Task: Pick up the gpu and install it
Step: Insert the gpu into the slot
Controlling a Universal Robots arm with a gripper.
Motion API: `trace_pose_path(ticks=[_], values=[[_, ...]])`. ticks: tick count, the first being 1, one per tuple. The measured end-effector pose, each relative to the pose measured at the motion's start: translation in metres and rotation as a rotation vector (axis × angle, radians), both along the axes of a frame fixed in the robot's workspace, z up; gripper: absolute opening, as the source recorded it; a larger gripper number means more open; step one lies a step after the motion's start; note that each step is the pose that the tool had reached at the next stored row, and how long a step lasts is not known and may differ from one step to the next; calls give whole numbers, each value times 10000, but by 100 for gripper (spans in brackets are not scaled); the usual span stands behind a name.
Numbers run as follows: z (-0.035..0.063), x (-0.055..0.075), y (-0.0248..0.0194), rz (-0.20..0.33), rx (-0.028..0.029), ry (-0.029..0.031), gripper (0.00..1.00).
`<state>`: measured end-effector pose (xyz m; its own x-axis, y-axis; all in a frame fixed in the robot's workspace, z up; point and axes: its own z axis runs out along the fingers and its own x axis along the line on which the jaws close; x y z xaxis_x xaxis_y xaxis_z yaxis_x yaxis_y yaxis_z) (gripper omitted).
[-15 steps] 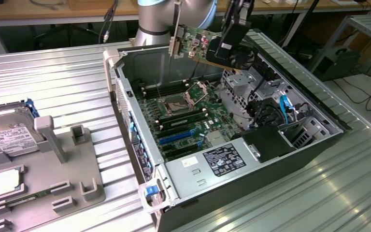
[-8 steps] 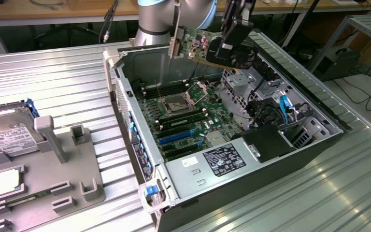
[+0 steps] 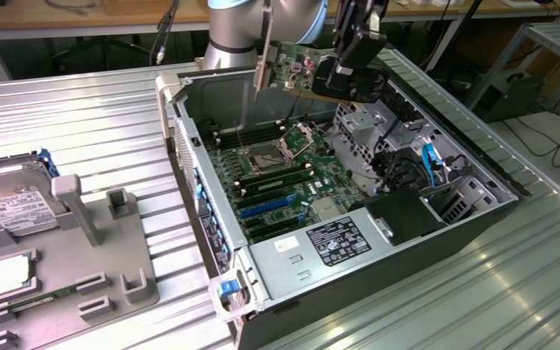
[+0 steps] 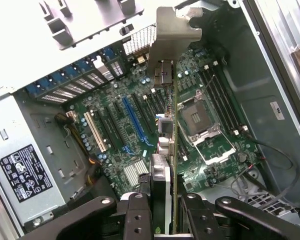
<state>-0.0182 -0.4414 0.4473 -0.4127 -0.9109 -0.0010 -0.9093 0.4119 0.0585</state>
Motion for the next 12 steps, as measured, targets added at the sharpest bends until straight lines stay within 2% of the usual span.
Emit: trace_pose_path(ticks=[12], values=[[0, 0, 0, 1401, 1, -18, 28]])
